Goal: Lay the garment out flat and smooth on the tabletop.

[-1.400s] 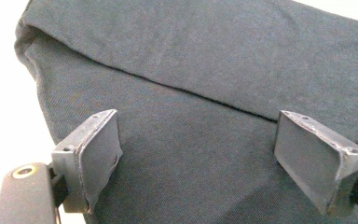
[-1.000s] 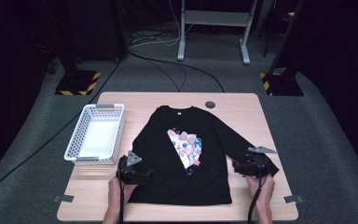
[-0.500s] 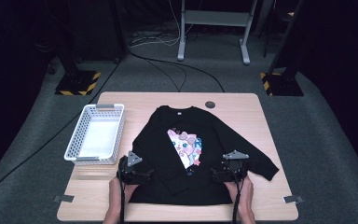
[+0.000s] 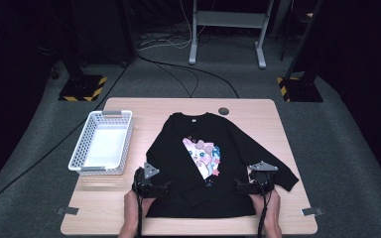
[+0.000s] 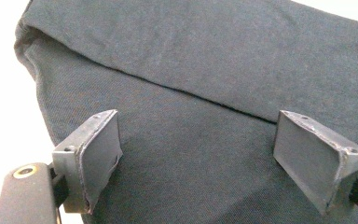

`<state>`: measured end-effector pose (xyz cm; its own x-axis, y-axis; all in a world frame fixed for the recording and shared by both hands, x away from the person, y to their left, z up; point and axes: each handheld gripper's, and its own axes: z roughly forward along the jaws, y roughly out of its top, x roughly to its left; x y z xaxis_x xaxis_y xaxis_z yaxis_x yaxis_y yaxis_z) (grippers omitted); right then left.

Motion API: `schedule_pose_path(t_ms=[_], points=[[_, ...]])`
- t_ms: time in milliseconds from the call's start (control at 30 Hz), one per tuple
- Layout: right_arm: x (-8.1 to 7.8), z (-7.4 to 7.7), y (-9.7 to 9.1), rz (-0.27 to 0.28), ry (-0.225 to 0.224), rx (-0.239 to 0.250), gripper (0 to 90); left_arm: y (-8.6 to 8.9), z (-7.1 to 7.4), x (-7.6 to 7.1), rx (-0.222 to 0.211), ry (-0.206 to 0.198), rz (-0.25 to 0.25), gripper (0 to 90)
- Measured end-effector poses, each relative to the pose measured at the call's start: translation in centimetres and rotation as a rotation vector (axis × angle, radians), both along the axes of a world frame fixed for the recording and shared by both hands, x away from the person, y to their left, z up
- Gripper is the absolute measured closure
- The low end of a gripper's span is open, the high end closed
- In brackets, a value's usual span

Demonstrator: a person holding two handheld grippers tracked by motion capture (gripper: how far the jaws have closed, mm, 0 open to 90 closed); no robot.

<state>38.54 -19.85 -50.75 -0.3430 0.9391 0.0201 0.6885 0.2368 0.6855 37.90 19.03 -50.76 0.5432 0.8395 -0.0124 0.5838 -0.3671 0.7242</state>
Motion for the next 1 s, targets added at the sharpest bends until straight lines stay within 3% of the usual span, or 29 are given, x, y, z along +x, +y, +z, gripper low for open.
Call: schedule_pose_path(t_ms=[767, 1000], points=[[-0.2, -0.1, -1.6, -0.018, -0.011, 0.0, 0.5, -1.6, 0.0, -0.2, 0.005, -0.003, 0.015, 14.5], [-0.2, -0.1, -1.9, -0.024, -0.016, 0.002, 0.3, -1.3, 0.3, -0.1, -0.009, -0.002, 0.019, 12.7]])
